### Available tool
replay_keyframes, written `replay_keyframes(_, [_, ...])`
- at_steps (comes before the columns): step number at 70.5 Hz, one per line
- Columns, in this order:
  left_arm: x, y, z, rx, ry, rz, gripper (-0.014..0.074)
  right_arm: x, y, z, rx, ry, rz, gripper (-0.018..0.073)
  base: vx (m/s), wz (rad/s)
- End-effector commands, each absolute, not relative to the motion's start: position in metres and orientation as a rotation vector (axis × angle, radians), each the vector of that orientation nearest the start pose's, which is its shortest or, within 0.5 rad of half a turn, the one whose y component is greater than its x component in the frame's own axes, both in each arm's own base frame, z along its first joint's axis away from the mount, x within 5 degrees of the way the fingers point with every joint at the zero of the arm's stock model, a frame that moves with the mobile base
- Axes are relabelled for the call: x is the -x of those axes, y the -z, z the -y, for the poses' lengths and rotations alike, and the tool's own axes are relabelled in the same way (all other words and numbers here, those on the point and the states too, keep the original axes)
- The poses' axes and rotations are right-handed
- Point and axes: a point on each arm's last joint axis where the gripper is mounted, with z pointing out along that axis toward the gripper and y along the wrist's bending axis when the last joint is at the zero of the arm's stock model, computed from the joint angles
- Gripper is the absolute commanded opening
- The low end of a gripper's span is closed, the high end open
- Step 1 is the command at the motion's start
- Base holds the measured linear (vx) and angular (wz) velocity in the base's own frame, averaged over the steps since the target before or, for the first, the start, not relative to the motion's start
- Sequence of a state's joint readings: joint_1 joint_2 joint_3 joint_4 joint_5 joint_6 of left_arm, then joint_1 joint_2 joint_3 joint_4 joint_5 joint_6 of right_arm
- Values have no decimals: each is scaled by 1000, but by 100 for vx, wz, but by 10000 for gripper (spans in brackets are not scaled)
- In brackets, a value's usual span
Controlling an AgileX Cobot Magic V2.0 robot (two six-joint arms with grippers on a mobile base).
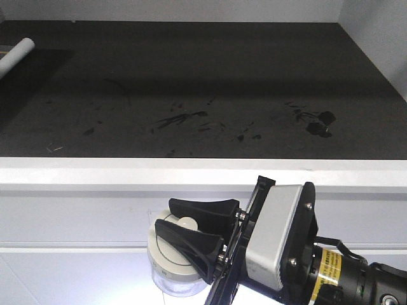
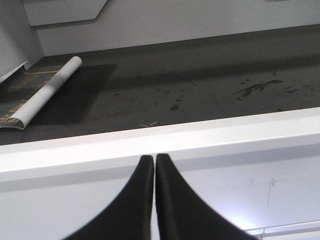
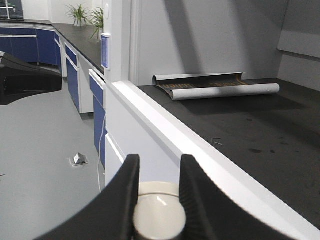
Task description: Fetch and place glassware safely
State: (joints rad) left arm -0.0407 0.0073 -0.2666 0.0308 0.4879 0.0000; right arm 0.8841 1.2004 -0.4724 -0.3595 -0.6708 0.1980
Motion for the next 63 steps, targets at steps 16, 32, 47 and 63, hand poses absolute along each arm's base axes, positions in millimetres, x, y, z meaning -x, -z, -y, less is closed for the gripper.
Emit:
replay_keyframes(16, [-36, -269, 1, -48, 11, -1634, -7, -132, -293, -195, 837, -854, -1201, -3, -5, 21])
replay_keyframes(32, [-36, -269, 1, -48, 11, -1634, -7, -132, -293, -195, 837, -854, -1201, -3, -7, 49])
replay_keyframes(47, [-36, -269, 1, -48, 11, -1634, -7, -132, -292, -195, 838, -853, -1204, -3, -9, 71])
replay_keyframes(63, [-36, -269, 1, -48, 11, -1634, -7, -132, -292, -195, 839, -853, -1204, -3, -9, 72])
